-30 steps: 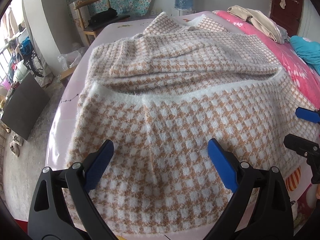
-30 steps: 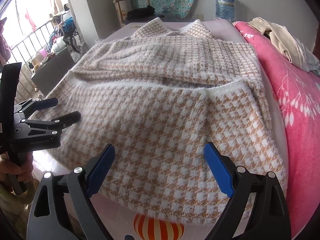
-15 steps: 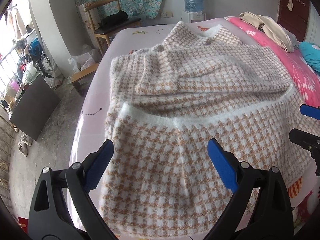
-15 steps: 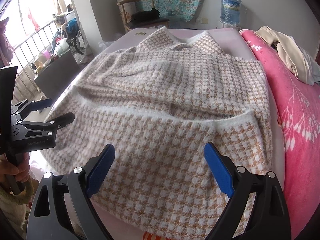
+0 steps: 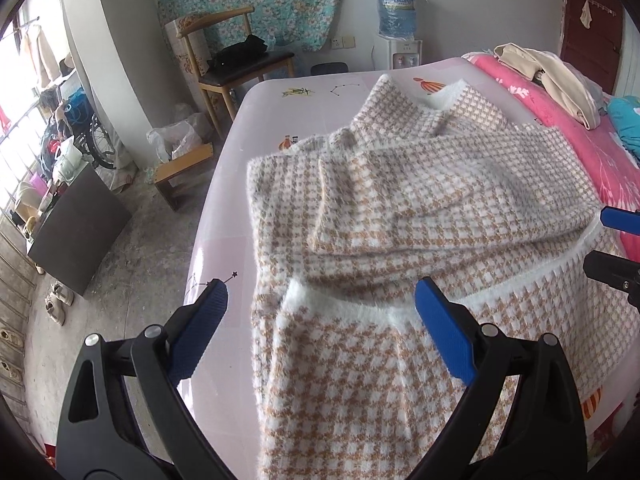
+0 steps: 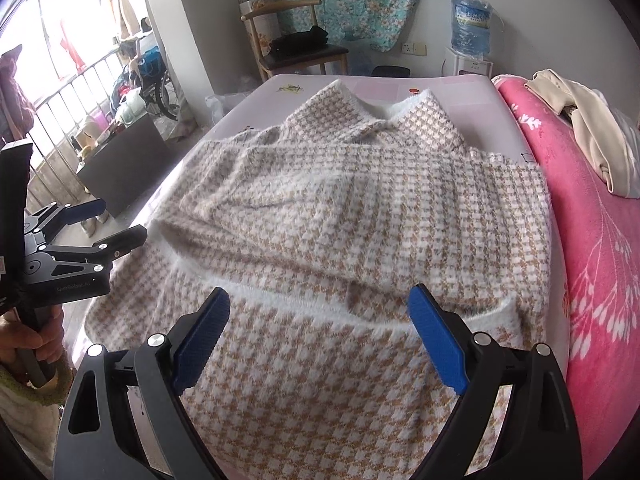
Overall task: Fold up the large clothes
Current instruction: 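Move both tools to the coat collar and close them on it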
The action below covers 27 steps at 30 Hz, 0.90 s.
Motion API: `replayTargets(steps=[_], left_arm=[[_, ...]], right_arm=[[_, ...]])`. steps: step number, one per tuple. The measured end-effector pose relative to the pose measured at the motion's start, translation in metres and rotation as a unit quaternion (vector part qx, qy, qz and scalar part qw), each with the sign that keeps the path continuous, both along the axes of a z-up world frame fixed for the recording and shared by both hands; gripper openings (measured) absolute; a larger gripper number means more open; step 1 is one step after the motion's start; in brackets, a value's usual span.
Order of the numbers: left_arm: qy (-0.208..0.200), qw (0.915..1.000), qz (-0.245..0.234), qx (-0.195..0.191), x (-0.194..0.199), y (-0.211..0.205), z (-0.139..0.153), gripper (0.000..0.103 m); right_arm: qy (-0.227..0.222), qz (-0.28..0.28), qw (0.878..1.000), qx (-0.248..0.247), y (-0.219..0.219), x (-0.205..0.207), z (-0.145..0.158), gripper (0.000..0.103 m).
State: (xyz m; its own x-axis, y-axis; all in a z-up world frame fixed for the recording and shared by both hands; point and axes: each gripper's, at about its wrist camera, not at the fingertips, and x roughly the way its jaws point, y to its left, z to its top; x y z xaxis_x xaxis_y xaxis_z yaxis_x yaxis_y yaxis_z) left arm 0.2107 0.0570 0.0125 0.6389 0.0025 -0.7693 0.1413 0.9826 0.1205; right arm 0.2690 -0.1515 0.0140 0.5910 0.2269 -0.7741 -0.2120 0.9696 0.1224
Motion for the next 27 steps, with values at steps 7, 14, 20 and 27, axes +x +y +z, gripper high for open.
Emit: replayTargets(steps=[7,14,20,27], left_arm=[[-0.008,0.9999,-0.013,-0.004,0.025,0.000,0.012,0.091],[-0.035,0.9989,-0.024,-0.020,0.076,0.009,0.041,0.091],[-0.020,0.9964,-0.031,-0.076,0.146,0.015,0.052,0.091],[0.045,0.9799,-0.059,-0.185,0.250,-0.017,0.022,0.091]], right_arm=[[0.007,0.007,1.000,0.004,-0.007,0.017,0.010,0.088],[-0.003,0.009,1.000,0.000,-0.038,0.055,0.039,0.088],[0.012,0.006,1.000,0.014,-0.060,0.125,0.050,0.088],[0.083,-0.034,0.991,0.098,-0.094,0.245,0.022,0.088]])
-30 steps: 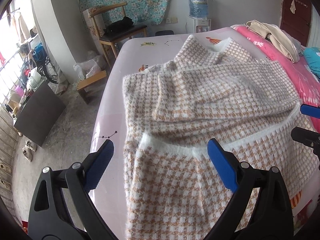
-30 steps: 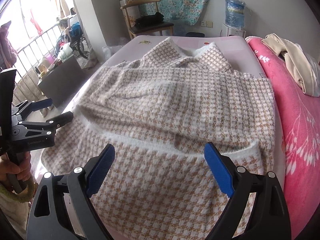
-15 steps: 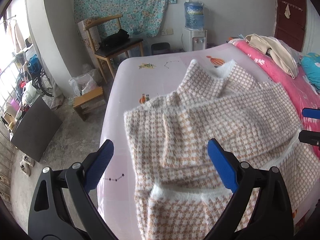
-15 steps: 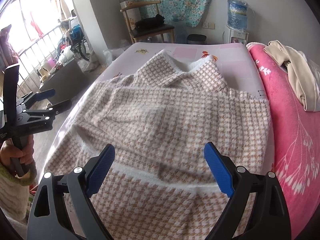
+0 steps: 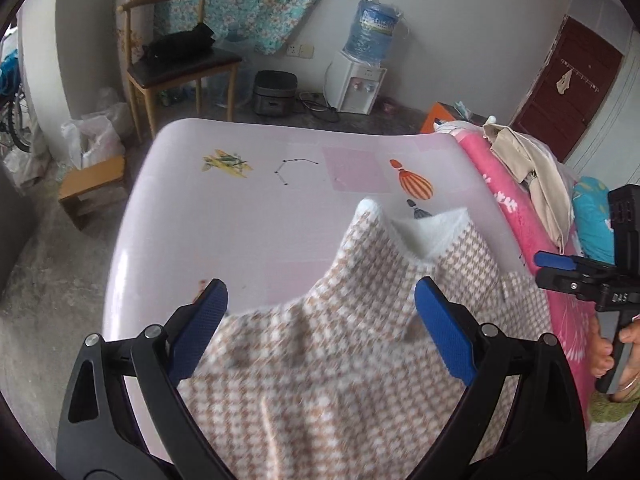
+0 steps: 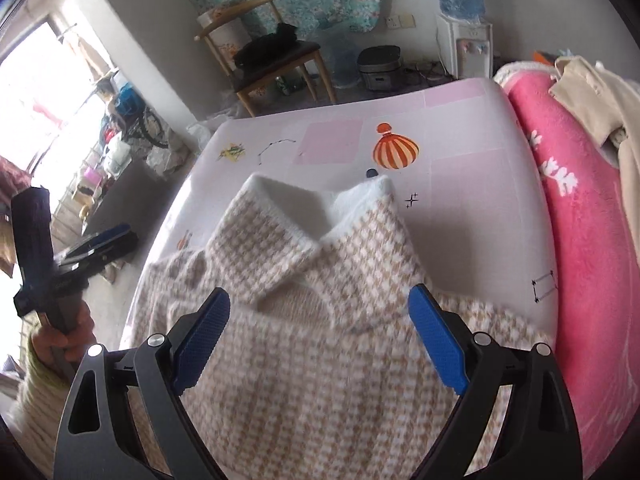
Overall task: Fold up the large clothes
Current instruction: 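Move both tools to the coat collar and close them on it, then lift the collar with both tools and fold it toward the hem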
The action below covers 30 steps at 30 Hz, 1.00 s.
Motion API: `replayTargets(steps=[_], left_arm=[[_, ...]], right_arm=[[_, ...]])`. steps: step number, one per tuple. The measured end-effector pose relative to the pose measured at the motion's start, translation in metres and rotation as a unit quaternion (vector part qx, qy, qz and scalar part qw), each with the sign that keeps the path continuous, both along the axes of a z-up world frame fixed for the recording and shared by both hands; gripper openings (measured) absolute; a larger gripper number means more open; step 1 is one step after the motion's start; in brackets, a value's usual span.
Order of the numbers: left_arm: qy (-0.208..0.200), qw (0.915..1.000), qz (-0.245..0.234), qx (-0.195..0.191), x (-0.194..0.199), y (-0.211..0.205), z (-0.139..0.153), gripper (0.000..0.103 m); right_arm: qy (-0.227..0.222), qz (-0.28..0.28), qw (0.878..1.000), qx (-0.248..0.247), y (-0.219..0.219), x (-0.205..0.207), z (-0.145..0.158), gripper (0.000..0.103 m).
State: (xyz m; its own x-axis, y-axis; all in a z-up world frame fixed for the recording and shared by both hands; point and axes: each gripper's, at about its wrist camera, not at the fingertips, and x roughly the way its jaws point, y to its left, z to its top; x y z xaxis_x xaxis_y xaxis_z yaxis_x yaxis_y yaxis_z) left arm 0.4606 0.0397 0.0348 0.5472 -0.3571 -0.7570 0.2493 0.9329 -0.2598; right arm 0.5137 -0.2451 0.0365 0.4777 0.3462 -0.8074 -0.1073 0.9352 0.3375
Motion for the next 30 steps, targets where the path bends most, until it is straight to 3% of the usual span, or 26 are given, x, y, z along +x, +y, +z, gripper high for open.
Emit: replayTargets(steps=[3,6,9,11,12,13,14,15,16,19,26,30], left_arm=[[0.025,0.9993,-0.008,-0.026,0.043,-0.024,-0.021,0.091],[0.050,0.9984,-0.003,-0.027,0.079,-0.044,-0.043,0.086],[0.071,0.9972,0.004,-0.023,0.101,-0.055,-0.061,0.073],[0.087,0.9954,0.007,-0.040,0.110,-0.055,-0.071,0.054],[0.094,0.9946,0.008,-0.044,0.113,-0.055,-0.074,0.049],[0.099,0.9939,0.005,-0.049,0.115,-0.056,-0.077,0.038],[0.102,0.9937,0.000,-0.048,0.115,-0.058,-0.080,0.025],[0.102,0.9938,-0.006,-0.044,0.114,-0.060,-0.080,0.020],[0.098,0.9943,-0.012,-0.039,0.112,-0.063,-0.078,0.014],[0.060,0.9975,-0.031,-0.019,0.095,-0.066,-0.057,0.010],[-0.017,0.9940,-0.107,0.008,0.004,-0.055,0.004,0.009],[-0.020,0.9863,-0.157,0.044,-0.064,-0.054,-0.002,0.010]], right_arm=[[0.036,-0.031,0.999,0.016,-0.011,0.052,-0.022,0.088],[0.060,-0.050,0.997,0.025,-0.013,0.093,-0.044,0.087],[0.072,-0.060,0.996,0.016,-0.011,0.121,-0.059,0.080],[0.081,-0.060,0.995,0.021,-0.010,0.132,-0.066,0.073],[0.086,-0.060,0.994,0.019,-0.008,0.136,-0.070,0.063],[0.090,-0.059,0.994,0.015,-0.007,0.139,-0.073,0.049],[0.093,-0.056,0.994,0.010,-0.005,0.140,-0.074,0.041],[0.094,-0.052,0.994,0.008,-0.003,0.140,-0.075,0.031],[0.091,-0.047,0.995,0.012,-0.003,0.138,-0.074,0.019],[0.066,-0.028,0.997,0.013,0.001,0.126,-0.056,0.012],[-0.006,0.045,0.999,0.001,0.005,0.043,0.004,0.010],[-0.018,0.096,0.995,-0.028,0.015,-0.024,0.003,0.010]])
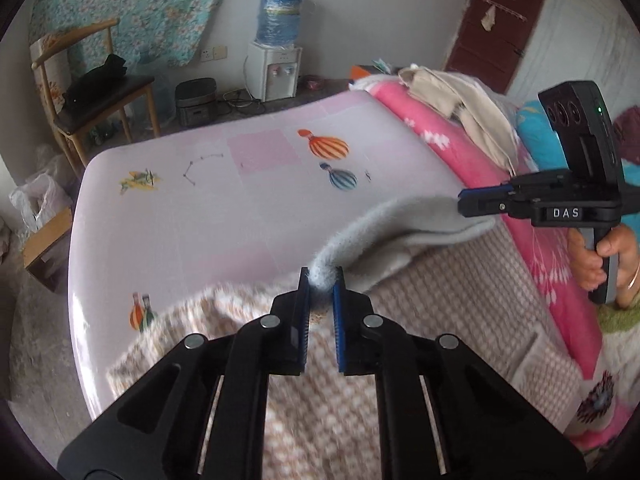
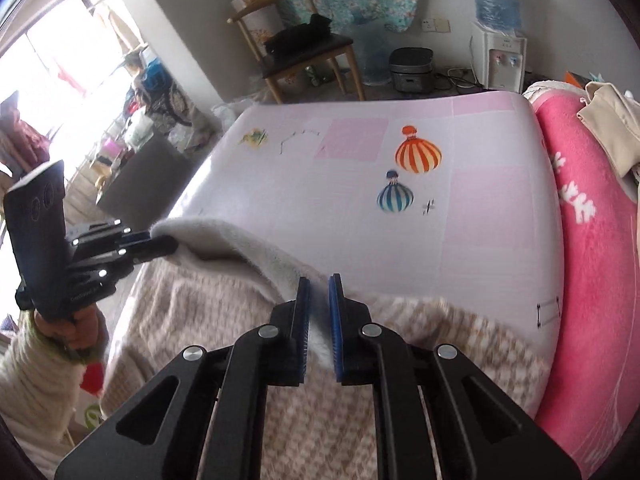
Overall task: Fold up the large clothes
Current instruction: 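Lift the collar with both tools and fold it toward the hem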
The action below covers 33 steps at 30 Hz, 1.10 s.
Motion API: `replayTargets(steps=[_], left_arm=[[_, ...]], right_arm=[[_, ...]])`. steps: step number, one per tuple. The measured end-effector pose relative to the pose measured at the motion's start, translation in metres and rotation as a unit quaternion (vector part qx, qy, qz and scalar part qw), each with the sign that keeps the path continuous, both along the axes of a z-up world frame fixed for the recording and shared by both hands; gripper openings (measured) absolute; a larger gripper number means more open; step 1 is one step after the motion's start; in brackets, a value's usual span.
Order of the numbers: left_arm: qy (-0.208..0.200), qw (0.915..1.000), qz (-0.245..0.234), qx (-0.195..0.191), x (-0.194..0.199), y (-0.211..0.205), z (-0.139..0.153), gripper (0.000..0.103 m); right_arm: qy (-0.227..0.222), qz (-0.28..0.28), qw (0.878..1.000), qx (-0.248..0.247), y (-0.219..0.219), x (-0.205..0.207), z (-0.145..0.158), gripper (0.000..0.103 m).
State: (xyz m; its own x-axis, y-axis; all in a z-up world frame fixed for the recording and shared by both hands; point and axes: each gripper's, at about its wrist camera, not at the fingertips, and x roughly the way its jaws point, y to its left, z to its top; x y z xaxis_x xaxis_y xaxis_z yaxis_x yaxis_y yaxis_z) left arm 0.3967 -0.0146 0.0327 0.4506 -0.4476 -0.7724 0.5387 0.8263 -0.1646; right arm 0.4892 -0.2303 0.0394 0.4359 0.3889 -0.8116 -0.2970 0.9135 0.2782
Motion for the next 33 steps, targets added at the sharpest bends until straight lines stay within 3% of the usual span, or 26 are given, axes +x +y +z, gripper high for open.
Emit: replayTargets(steps=[4,7,10,12,18,20,23,25,28,30,32,33], left_arm=[[0.010,0.9986,-0.012,0.051,-0.040,-0.002,-0.033,0.010],[0.001,0.9979,-0.007,0.064,-0.045,-0.002,-0.045,0.010],[0.004,0.9978,0.000,0.066,-0.043,-0.003,-0.047,0.010],[0.010,0.9977,0.006,0.067,-0.043,-0.002,-0.048,0.013],[0.022,0.9977,0.043,0.047,-0.059,0.034,-0.032,0.018],[0.021,0.9979,0.057,0.021,-0.062,0.051,-0.019,0.018],[0.002,0.9973,0.073,-0.007,-0.050,0.057,0.000,0.017],[0.004,0.9969,0.073,-0.028,-0.034,0.044,0.008,0.017],[0.040,0.9963,0.046,-0.061,-0.006,0.007,-0.001,0.018],[0.073,0.9962,0.037,-0.028,0.008,-0.018,-0.026,0.018],[0.100,0.9934,0.044,0.037,0.014,-0.031,-0.056,0.017],[0.095,0.9939,0.041,0.037,0.012,-0.029,-0.062,0.017]], right_arm=[[0.010,0.026,0.999,-0.027,0.002,-0.046,-0.006,0.016],[-0.028,0.015,0.999,0.024,-0.003,-0.056,0.022,0.028],[-0.040,0.004,0.996,0.082,0.005,-0.035,0.038,0.029],[-0.021,0.003,0.995,0.096,0.019,-0.015,0.026,0.029],[0.094,-0.005,0.993,0.076,0.047,0.003,-0.073,0.029],[0.085,-0.009,0.991,0.099,0.040,-0.009,-0.077,0.029],[0.085,-0.011,0.992,0.091,0.042,-0.021,-0.081,0.029],[0.073,-0.012,0.995,0.073,0.049,-0.024,-0.082,0.029],[0.062,-0.013,0.997,0.049,0.057,-0.030,-0.082,0.029],[0.062,-0.006,0.997,0.036,0.058,-0.037,-0.079,0.029],[0.063,0.001,0.998,0.019,0.053,-0.048,-0.074,0.029],[0.063,-0.001,0.998,0.012,0.046,-0.054,-0.069,0.029]])
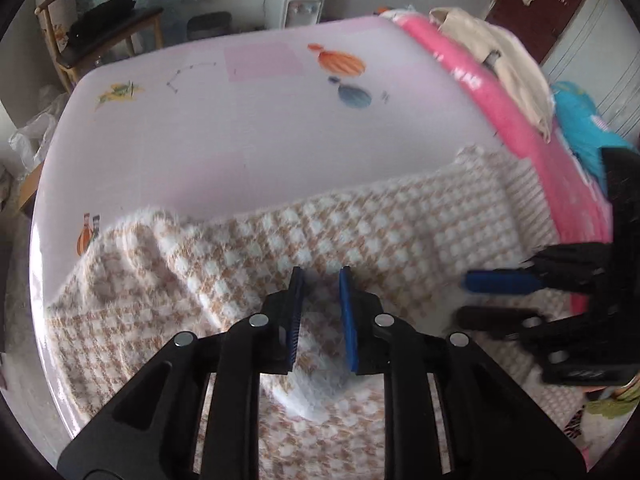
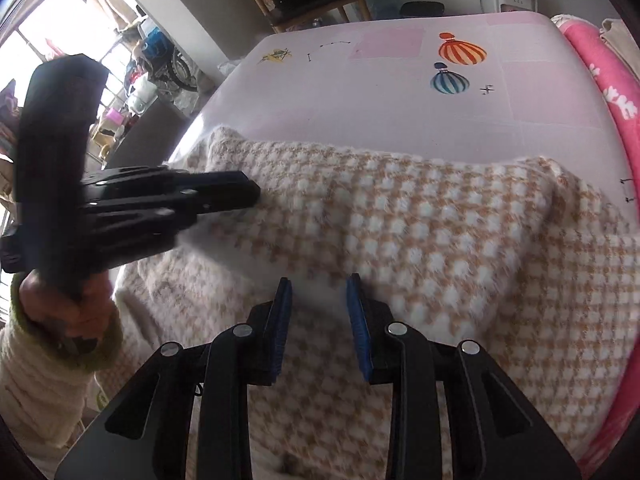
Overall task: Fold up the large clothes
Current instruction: 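Lift the collar with both tools and fold it toward the hem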
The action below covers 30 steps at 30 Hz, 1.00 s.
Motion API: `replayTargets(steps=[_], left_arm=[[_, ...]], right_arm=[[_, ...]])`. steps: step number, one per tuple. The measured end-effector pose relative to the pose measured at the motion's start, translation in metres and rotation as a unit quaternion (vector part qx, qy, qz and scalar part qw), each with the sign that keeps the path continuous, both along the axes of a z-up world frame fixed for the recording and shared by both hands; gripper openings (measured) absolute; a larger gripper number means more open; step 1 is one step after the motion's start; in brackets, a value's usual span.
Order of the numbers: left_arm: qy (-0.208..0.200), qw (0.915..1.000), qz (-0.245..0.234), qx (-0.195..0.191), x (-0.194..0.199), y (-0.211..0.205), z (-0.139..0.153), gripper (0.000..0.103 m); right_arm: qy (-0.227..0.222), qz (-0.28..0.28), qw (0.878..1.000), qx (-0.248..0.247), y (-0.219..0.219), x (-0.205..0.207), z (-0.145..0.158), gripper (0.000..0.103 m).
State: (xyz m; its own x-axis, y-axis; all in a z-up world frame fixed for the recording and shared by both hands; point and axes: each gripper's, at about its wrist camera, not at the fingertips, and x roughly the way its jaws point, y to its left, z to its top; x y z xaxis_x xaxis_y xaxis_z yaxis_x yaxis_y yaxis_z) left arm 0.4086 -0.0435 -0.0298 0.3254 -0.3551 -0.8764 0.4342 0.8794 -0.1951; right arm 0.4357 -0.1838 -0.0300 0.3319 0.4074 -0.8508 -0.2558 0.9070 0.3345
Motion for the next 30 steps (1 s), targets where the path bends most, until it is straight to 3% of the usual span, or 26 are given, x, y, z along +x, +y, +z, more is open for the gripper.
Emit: replayTargets(steps=[2,6,8,11,12,14,18,21,24,26,28,29,30], left_arm=[[-0.017,0.9998,-0.008,-0.006,-0.006,0.007,0.001,0.018],[-0.019,0.9997,-0.012,-0.010,-0.009,0.017,0.000,0.018],[-0.023,0.9996,-0.013,-0.006,-0.011,0.020,0.000,0.018],[-0.030,0.9994,-0.018,-0.001,-0.017,0.028,-0.001,0.018],[-0.030,0.9994,-0.019,-0.002,-0.018,0.031,-0.001,0.018],[-0.030,0.9993,-0.023,-0.001,-0.021,0.036,0.001,0.018],[-0.070,0.9968,-0.035,0.018,-0.028,0.040,0.025,0.018],[-0.103,0.9936,-0.046,0.002,-0.027,0.035,0.046,0.018],[-0.098,0.9940,-0.047,-0.005,-0.019,0.015,0.048,0.020],[-0.074,0.9956,-0.054,0.019,-0.017,-0.001,0.029,0.024],[-0.050,0.9951,-0.053,0.066,-0.020,-0.006,0.001,0.025],[-0.066,0.9945,-0.055,0.060,-0.027,-0.002,-0.001,0.025],[-0.073,0.9941,-0.058,0.056,-0.034,0.004,-0.001,0.026]], right_arm=[[-0.018,-0.007,1.000,-0.001,-0.016,-0.006,0.018,0.029],[-0.085,-0.020,0.996,-0.032,-0.024,0.013,0.048,0.040],[-0.096,-0.006,0.994,-0.051,-0.019,0.027,0.041,0.042],[-0.061,0.016,0.993,-0.103,-0.017,0.032,0.002,0.043],[-0.089,0.027,0.990,-0.106,-0.019,0.020,-0.001,0.043],[-0.096,0.036,0.987,-0.121,-0.026,0.001,0.003,0.043],[-0.063,0.016,0.991,-0.120,-0.042,-0.014,0.017,0.045],[-0.097,0.008,0.990,-0.098,-0.039,-0.008,0.043,0.045],[-0.126,0.017,0.989,-0.081,-0.014,0.008,0.056,0.045],[-0.115,0.036,0.989,-0.085,0.007,0.019,0.041,0.045],[-0.088,0.052,0.988,-0.119,0.021,0.019,0.013,0.045],[-0.073,0.057,0.987,-0.135,0.023,0.014,-0.002,0.045],[-0.093,0.056,0.985,-0.136,0.020,0.003,-0.004,0.045]])
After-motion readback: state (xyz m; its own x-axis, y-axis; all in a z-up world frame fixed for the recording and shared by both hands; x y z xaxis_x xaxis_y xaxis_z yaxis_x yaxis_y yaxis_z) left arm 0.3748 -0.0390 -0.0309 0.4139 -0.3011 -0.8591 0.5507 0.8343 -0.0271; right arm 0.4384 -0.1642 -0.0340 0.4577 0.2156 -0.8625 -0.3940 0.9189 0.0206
